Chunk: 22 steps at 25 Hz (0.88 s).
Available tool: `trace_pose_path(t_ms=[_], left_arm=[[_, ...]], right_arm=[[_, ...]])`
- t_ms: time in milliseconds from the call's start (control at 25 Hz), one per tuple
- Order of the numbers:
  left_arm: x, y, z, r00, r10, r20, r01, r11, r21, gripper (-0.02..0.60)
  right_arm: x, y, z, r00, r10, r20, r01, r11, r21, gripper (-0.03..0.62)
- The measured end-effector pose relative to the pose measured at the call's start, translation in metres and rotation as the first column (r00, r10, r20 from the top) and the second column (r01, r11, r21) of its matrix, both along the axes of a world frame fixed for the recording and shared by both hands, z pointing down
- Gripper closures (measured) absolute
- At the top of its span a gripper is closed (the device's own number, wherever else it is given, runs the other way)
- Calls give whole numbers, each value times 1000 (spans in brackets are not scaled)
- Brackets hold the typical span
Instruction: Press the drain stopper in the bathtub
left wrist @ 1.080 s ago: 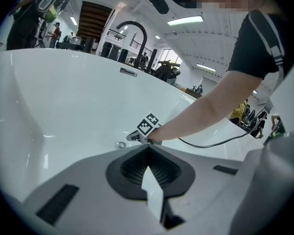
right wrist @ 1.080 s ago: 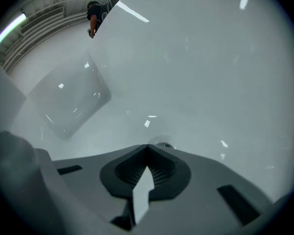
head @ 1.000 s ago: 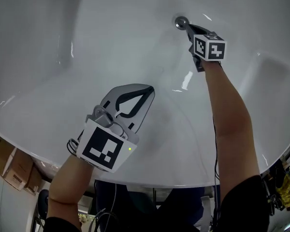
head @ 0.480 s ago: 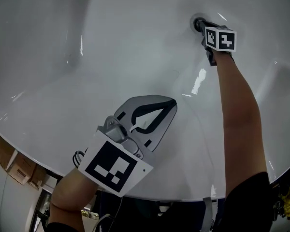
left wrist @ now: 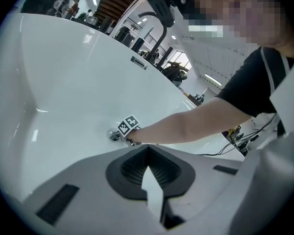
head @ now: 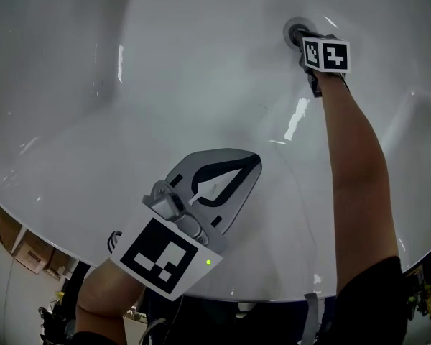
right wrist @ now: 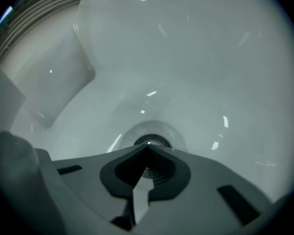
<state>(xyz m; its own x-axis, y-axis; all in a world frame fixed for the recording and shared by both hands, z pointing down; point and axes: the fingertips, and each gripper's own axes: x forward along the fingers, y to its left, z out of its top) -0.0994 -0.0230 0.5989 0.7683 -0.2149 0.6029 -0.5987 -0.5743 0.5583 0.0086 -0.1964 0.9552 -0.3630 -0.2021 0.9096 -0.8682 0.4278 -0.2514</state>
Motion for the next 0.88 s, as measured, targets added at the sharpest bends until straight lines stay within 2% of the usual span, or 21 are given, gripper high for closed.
trace_pose_path(t_ms=[160,320,360,440,520,600,680,760,880], left_arm=[[-4,-4,8,1000,-8,-10,7,999,-41,577],[-4,-8,-7,1000,-15,-26,14,1000,-27,577],[-3,-10,-9,999,-23,-29,23,1000,-12,577],[-5,-13,-4,998,-55,-24,55,998,17,577],[-10,-14,4,993,-116,-6,116,993,34,577],[-19,-15,7,986,-167,18,165,984,62,577],[-27,-11,1,982,-181,49,175,979,101,577],[-27,-5,-15,984,-162,80,149,978,144,577],[-20,5,-46,986,-138,97,119,976,182,577]], right_arm=[[-3,2,14,999,-17,-31,16,999,-43,583],[-4,-2,6,997,-34,-75,33,999,-14,582],[-3,-3,5,997,-18,-79,17,1000,-10,582],[0,-10,-5,996,79,-47,-78,997,15,582],[4,-18,-41,980,193,56,-199,972,124,583],[6,-9,-89,962,224,155,-253,945,208,583],[6,20,-138,959,185,213,-233,945,229,582],[13,49,-186,954,165,250,-224,947,229,583],[33,83,-251,936,196,293,-269,934,237,582]])
